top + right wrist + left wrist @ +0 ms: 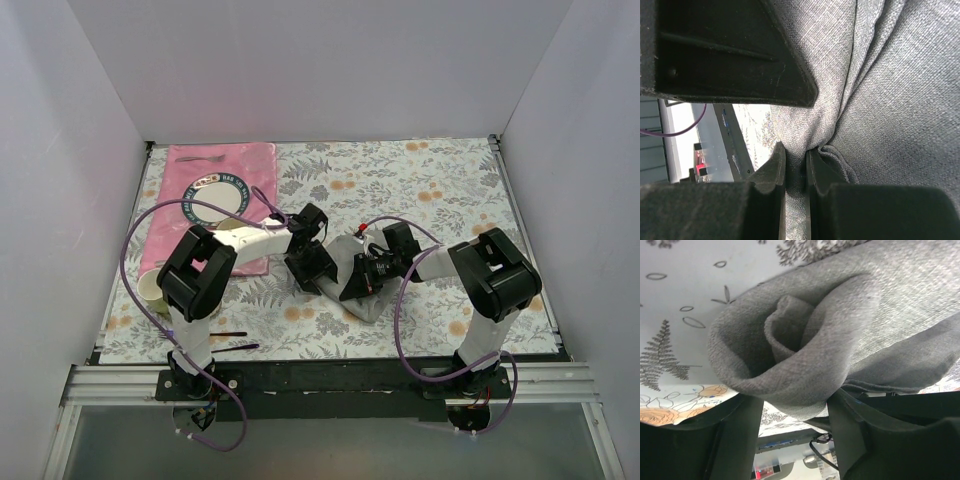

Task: Fold the napkin, place the utensils inside, and roll it up
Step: Roll the napkin with the utensil

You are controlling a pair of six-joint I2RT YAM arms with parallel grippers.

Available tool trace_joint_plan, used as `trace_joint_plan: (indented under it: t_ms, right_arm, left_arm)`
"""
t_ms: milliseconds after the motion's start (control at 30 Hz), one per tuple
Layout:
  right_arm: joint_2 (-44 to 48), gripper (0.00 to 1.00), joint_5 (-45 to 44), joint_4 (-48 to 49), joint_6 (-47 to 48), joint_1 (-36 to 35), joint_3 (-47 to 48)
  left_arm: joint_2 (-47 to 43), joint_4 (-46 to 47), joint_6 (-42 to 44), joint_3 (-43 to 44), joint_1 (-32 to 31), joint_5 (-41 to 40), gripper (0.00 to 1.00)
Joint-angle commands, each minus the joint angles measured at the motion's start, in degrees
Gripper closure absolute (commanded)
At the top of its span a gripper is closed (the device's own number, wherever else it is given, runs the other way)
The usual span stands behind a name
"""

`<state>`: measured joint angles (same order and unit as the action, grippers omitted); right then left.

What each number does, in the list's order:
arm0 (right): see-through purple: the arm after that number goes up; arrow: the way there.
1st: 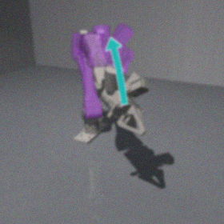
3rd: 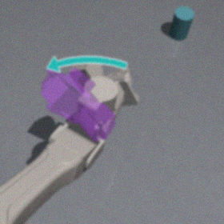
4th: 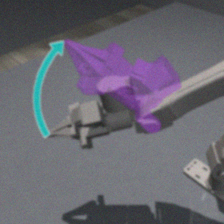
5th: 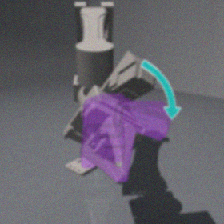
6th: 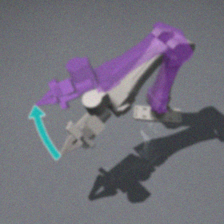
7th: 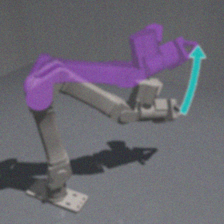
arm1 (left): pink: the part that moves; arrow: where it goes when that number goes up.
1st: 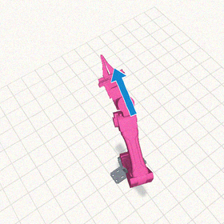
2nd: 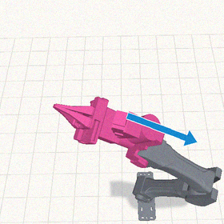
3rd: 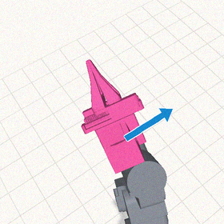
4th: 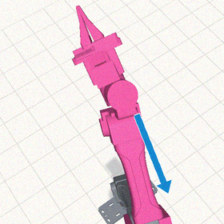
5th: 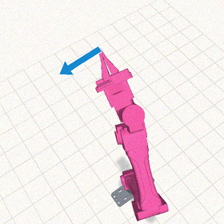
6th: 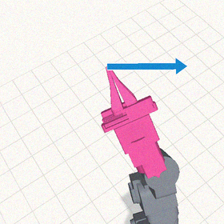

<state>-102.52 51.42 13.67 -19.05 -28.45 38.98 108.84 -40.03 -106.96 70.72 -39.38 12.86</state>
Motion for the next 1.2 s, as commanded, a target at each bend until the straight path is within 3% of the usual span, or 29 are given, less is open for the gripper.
trace_joint_plan:
  t_ms: [0,200,333,433,533,833,933,1167]
  right_arm:
    - [-3.2,0.99,-3.3,-9.4,3.8,-0.6,-2.1]
    - [-2.4,0.99,-4.4,-13.3,7.2,-0.5,-0.1]
    - [-1.5,0.93,-7.6,-18.4,9.6,-0.6,2.3]
    - [2.4,0.75,-12.8,-21.8,10.6,-0.6,3.1]
    - [8.6,0.66,-21.4,-26.7,11.1,-1.3,4.6]
    - [27.9,0.5,-44.0,-31.7,11.8,-10.5,5.5]
    - [29.5,0.36,-48.6,-31.7,11.7,-14.9,5.8]
    - [24.7,0.33,-57.9,-30.6,11.5,-22.7,7.4]
  left_arm:
    - [1.1,3.2,0.0,-0.3,0.0,-4.9,0.5]
    - [3.0,3.9,0.0,-0.8,-0.1,-6.4,0.69]
    - [5.5,0.3,1.7,2.3,-0.1,-7.7,1.0]
    - [6.5,-3.5,2.3,5.4,-0.1,-8.1,1.0]
    - [6.5,-6.1,1.7,6.5,-0.2,-8.5,1.0]
    - [6.5,-10.3,-0.3,9.6,-0.9,-8.7,1.0]
    - [6.4,-10.8,-0.6,9.9,-0.9,-8.4,1.0]
    - [6.1,-11.3,-0.9,10.0,-0.9,-7.9,1.0]
